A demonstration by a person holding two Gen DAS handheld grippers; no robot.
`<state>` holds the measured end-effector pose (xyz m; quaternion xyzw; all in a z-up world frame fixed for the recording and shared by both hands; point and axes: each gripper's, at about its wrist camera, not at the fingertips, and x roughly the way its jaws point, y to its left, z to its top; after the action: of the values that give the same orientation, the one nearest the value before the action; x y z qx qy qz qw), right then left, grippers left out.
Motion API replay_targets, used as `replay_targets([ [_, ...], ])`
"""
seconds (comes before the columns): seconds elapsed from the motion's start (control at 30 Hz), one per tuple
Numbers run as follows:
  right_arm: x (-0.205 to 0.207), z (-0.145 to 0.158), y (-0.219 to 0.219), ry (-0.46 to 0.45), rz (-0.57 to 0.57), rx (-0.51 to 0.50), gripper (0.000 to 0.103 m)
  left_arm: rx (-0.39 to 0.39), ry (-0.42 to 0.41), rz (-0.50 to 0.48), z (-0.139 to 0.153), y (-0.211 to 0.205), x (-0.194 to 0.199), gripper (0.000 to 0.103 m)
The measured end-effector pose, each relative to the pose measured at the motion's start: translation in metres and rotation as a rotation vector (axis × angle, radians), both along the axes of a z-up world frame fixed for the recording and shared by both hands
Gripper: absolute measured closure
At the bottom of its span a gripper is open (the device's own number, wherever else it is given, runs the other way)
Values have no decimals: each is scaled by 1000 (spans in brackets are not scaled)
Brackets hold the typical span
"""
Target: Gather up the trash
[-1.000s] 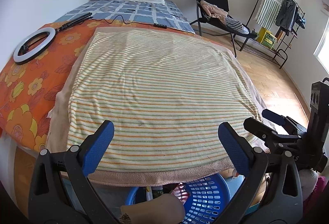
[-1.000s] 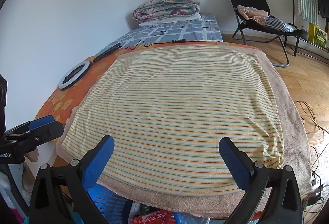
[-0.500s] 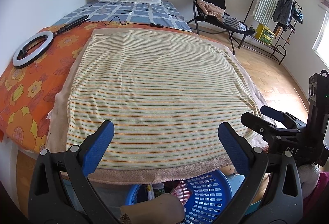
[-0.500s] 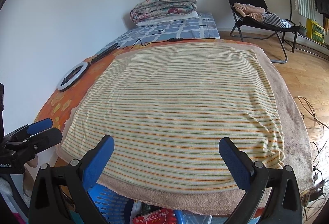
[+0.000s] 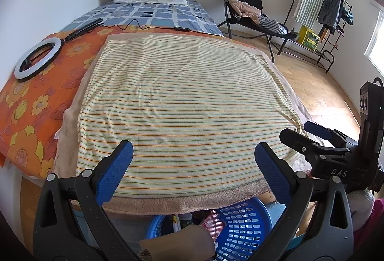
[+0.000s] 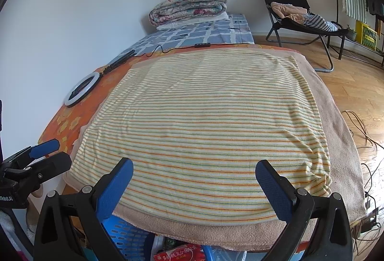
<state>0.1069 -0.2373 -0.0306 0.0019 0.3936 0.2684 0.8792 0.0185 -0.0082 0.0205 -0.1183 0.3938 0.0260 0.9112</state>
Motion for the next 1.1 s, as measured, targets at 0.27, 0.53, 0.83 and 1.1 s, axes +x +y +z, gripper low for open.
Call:
replay_targets([
  [0.27,0,0,0,-4,-4,0,0,1,0,-1,0,0,0,0],
  [0.53,0,1,1,-8,-6,-4,0,4,3,-3,-1,-1,0,0],
  [0.83,-3,0,4,-11,-3,-12,0,3,7,-2,-3,-1,0,0],
  [1.1,-3,0,4,-9,1,-14,0,0,16,-5,-12,1,-2,0],
])
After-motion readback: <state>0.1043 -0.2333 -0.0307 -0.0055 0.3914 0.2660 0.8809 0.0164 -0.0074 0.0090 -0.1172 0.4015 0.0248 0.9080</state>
